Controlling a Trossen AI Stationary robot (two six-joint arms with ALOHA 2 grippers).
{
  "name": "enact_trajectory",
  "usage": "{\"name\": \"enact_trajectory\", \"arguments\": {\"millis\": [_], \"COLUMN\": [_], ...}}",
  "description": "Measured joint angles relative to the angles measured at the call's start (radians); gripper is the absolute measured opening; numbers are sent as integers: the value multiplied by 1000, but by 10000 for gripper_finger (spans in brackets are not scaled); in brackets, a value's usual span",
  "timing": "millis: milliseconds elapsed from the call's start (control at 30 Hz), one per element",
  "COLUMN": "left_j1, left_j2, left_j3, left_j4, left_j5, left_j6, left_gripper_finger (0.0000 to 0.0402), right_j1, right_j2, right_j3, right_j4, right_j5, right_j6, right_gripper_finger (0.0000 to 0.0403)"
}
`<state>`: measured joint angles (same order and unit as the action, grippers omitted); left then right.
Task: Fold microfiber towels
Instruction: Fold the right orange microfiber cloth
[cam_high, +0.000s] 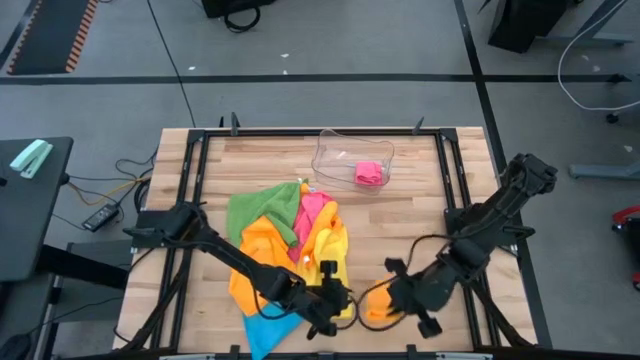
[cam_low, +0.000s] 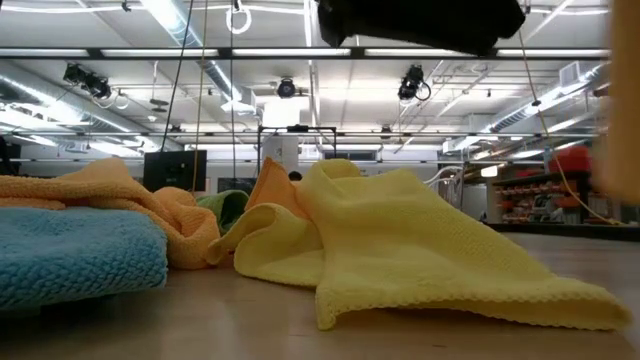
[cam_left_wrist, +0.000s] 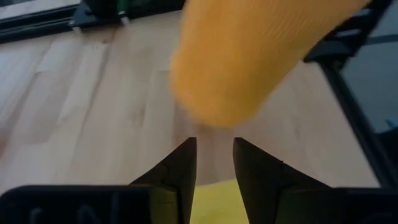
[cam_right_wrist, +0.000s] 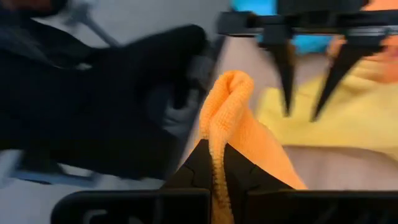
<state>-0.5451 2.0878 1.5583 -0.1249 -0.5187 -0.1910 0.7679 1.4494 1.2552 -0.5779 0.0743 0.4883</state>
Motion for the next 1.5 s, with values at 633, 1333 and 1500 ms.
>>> {"name": "enact_trajectory", "arguments": {"millis": [633, 1333, 1500], "left_j1": [-6, 158, 228], "left_j2": [-2, 0, 0], "left_j3": [0, 0, 0], "left_j4": [-49, -128, -111], "left_j5": [-1, -5, -5], "left_j6": [194, 594, 632], "left_gripper_finger": [114, 93, 87], "right_j1": [-137, -659, -724], "right_j2": [38, 33, -34], "right_j3": [-260, -337, -284], "right_j4": [162, -51, -140], "right_j5": [-66, -75, -73], "right_j6": [-142, -542, -541], "right_gripper_finger": [12, 217, 256]}}
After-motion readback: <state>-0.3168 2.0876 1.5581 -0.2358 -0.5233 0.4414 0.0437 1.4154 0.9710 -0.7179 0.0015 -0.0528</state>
